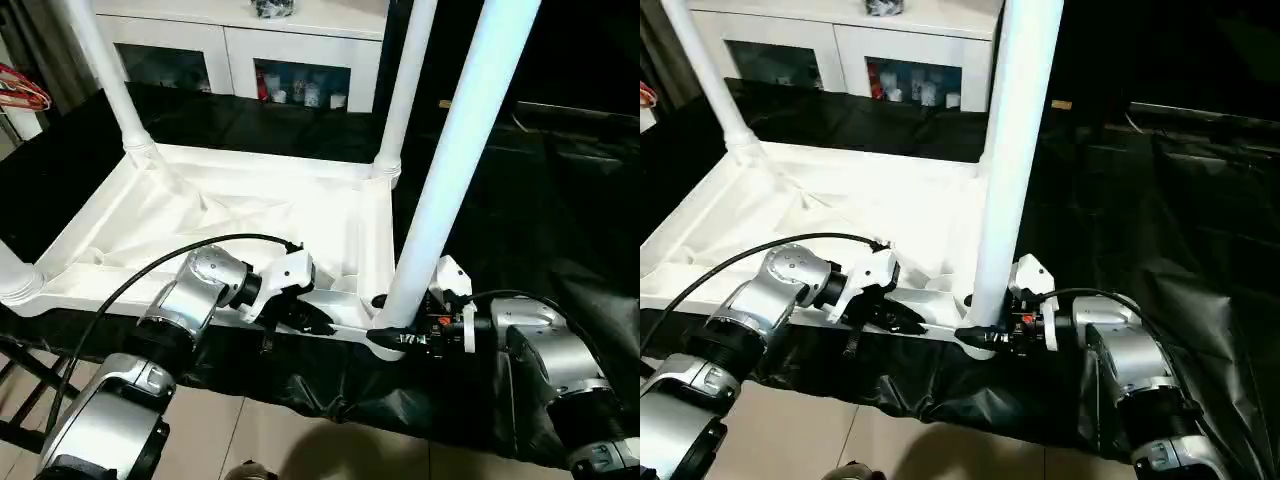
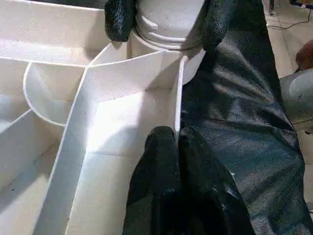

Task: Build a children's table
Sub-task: Rotate leg to tighten

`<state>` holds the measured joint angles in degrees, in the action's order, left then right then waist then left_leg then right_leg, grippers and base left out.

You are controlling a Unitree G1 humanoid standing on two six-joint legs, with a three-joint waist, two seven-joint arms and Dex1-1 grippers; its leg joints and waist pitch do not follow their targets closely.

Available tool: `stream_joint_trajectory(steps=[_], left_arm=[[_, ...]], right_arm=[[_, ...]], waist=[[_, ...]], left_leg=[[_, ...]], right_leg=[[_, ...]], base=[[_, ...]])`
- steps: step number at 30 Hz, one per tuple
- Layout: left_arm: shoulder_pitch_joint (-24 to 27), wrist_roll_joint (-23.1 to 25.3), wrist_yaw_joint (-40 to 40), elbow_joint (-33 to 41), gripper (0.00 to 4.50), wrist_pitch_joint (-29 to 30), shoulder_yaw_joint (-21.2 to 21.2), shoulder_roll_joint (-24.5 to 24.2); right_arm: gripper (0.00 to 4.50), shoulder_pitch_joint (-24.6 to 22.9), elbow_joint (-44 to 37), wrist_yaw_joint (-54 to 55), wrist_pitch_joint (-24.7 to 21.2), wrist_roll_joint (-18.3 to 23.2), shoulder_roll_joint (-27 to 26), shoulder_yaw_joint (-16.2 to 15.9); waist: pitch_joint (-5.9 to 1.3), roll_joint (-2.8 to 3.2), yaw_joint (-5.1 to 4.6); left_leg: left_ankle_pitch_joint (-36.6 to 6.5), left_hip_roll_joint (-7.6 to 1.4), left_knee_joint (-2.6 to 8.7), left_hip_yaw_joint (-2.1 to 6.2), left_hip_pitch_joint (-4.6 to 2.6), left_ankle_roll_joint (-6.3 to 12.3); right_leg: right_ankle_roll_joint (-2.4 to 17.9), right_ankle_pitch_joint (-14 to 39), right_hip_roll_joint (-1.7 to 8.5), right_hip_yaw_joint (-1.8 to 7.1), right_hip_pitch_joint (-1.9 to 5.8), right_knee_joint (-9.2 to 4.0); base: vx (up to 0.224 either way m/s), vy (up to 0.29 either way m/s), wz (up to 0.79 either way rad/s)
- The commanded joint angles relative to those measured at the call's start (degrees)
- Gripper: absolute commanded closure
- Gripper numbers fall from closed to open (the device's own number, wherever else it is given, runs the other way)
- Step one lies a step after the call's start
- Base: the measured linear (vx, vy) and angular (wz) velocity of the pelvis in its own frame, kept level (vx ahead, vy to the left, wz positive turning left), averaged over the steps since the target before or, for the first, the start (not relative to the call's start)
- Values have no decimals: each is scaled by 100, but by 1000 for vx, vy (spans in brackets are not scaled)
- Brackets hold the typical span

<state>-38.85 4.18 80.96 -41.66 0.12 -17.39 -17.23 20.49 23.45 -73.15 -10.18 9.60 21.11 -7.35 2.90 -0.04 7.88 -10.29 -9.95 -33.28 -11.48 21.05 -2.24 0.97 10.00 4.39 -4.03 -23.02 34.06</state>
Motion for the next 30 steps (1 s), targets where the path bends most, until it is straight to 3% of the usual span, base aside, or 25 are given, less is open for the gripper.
stream_joint_trajectory(steps=[1, 4, 7, 13, 16, 18, 20, 21, 23, 25, 27, 30], left_arm=[[-196, -80, -823, 121, 450, 70, 145, 352], [-305, -15, -1364, -24, 450, 165, 245, 567], [-420, 55, -1915, -157, 450, 265, 312, 830], [-622, 263, -3074, -354, 450, 500, 346, 1391], [-676, 422, -3670, -450, 450, 561, 363, 1653], [-681, 450, -3773, -473, 450, 558, 362, 1693], [-643, 473, -3866, -470, 450, 521, 322, 1765], [-632, 472, -3880, -464, 450, 519, 312, 1774], [-576, 472, -3755, -392, 450, 503, 285, 1758], [-539, 459, -3611, -347, 450, 463, 260, 1713], [-485, 401, -3353, -265, 450, 413, 222, 1609], [-431, 354, -3098, -177, 450, 340, 176, 1513]], right_arm=[[193, -49, -112, 123, -141, 249, -566, -343], [193, 69, 173, 962, 2, 177, -905, -37], [194, 248, 592, 1984, 102, -9, -1244, 231], [194, 597, 1352, 3972, 452, -443, -1833, 649], [194, 895, 1856, 5051, 545, -631, -2108, 852], [194, 954, 1949, 5169, 519, -605, -2167, 899], [194, 1001, 2029, 5189, 745, -763, -2249, 738], [159, 1012, 2059, 5189, 807, -797, -2261, 706], [121, 1040, 2122, 5086, 885, -721, -2307, 759], [113, 1062, 2155, 4993, 925, -692, -2298, 761], [88, 1075, 2166, 4816, 1060, -781, -2156, 593], [88, 1070, 2135, 4526, 1096, -765, -2057, 541]], waist=[[-335, -44, -25], [-325, -35, -60], [-316, -39, -171], [-344, -38, -267], [-357, -1, -306], [-370, -9, -292], [-380, -21, -289], [-375, -17, -280], [-364, -29, -284], [-354, -20, -288], [-350, -14, -299], [-360, -27, -315]], left_leg=[[-1345, -413, 407, 175, -99, 244], [-1498, -406, 425, 199, -106, 112], [-1673, -381, 440, 219, -121, -15], [-1421, -362, 415, 201, -89, 56], [-1287, -341, 401, 189, -100, 63], [-1180, -334, 390, 181, -84, 154], [-995, -323, 372, 165, -60, 302], [-985, -319, 368, 162, -58, 360], [-1073, -329, 376, 164, -65, 365], [-1181, -342, 389, 171, -73, 335], [-1272, -348, 404, 181, -75, 299], [-1205, -342, 391, 179, -56, 333]], right_leg=[[1159, 1786, 521, 296, 241, -447], [1075, 2103, 548, 297, 226, -477], [1043, 2293, 536, 293, 209, -505], [1148, 1755, 521, 304, 235, -466], [1200, 1514, 497, 296, 239, -455], [1218, 1293, 495, 298, 268, -442], [1279, 906, 483, 294, 289, -404], [1294, 930, 494, 295, 294, -410], [1266, 1169, 496, 287, 286, -437], [1233, 1360, 497, 288, 274, -455], [1201, 1457, 491, 288, 275, -457], [1238, 1276, 499, 295, 294, -432]], base=[[0, 0, 0], [0, 0, 0], [0, 0, 0], [0, 0, 0], [0, 0, 0], [0, 0, 0], [0, 0, 0], [0, 0, 0], [0, 0, 0], [0, 0, 0], [0, 0, 0], [0, 0, 0]])
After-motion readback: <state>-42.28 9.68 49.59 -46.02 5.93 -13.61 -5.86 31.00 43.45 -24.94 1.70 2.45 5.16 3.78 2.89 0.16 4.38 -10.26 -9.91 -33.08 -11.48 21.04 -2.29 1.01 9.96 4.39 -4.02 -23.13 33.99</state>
